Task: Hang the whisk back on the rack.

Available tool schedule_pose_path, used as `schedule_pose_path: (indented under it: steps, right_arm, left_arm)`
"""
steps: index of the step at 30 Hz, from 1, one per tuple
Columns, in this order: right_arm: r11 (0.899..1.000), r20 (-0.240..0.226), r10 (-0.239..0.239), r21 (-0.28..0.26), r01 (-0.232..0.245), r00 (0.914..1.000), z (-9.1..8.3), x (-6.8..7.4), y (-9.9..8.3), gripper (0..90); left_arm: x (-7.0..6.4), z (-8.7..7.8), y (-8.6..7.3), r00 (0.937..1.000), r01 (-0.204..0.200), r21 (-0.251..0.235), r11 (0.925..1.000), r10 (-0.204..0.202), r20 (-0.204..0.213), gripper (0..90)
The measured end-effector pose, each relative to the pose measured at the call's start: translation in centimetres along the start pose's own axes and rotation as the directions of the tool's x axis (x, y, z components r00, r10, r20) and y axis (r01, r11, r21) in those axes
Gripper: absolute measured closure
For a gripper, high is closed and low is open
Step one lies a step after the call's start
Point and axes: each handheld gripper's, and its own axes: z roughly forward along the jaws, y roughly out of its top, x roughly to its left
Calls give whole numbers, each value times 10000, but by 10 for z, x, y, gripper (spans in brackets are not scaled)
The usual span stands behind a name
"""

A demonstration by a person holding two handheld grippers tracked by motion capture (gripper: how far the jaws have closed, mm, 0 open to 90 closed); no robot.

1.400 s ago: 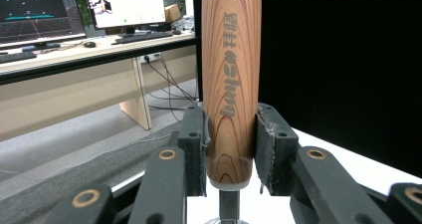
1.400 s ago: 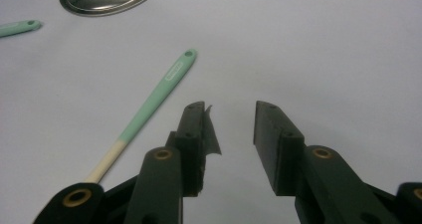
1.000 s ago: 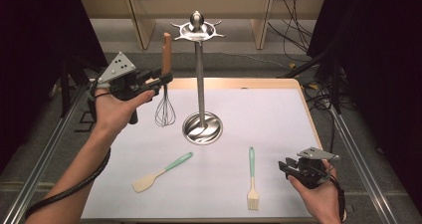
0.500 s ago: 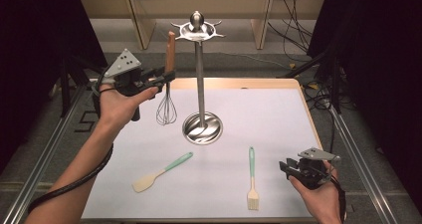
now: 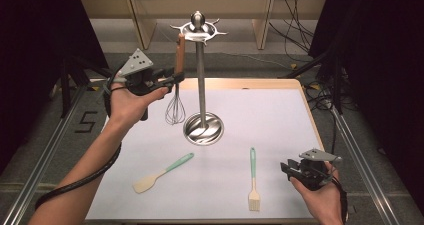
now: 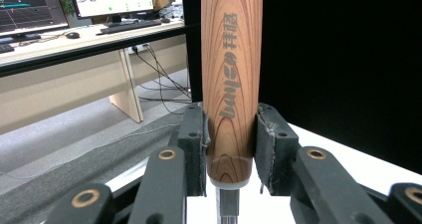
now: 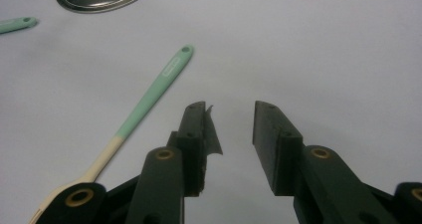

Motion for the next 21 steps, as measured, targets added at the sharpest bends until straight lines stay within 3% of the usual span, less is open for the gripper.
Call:
schedule_pose_path:
  steps: [2,5,7,13,14,15,16,17,18,19,20,21]
  right_arm:
    - [9990,-142,440,127,-438,9989,0,3,-1,669]
    - [10000,-92,93,-7,-93,9999,1,0,-2,669]
    - [9997,-95,232,28,-231,9997,1,1,-2,669]
    - [10000,-33,1,-12,-1,10000,1,-1,-1,667]
    - [10000,-35,11,-6,-11,10000,1,-1,-1,667]
    - [9993,-176,364,116,-362,9992,1,1,-2,666]
    - [10000,-86,-80,-23,80,9999,2,-2,-2,665]
    - [9989,-95,436,157,-435,9990,1,1,-2,665]
    - [9988,-118,482,128,-480,9988,1,1,-3,664]
    - [9998,-80,193,-4,-193,9998,2,-2,-4,663]
    - [9988,-142,482,126,-480,9987,1,-1,-3,663]
    - [9995,-133,312,56,-311,9994,2,-3,-3,663]
  left_arm:
    - [-2,2,-1,10000,53,50,10000,-53,47,677]
    - [-2,4,-2,10000,-3,126,9999,3,42,677]
    - [-2,5,-3,10000,-20,124,9999,20,20,676]
    - [-2,4,-3,9999,-170,67,9998,170,33,656]
    - [-2,3,-4,9998,-203,27,9998,203,10,633]
    - [-2,2,-4,9998,-221,-29,9998,221,-4,600]
    - [-1,-1,-5,9994,-331,-73,9994,330,-79,579]
    - [-1,-3,-5,9994,-332,-84,9994,332,-84,556]
    - [0,-6,-6,9993,-351,-72,9994,350,-115,547]
    - [1,-8,-7,9993,-368,-71,9993,367,-120,545]
    - [1,-11,-7,9991,-412,-69,9991,411,-131,550]
    - [2,-14,-8,9992,-387,-61,9992,386,-121,554]
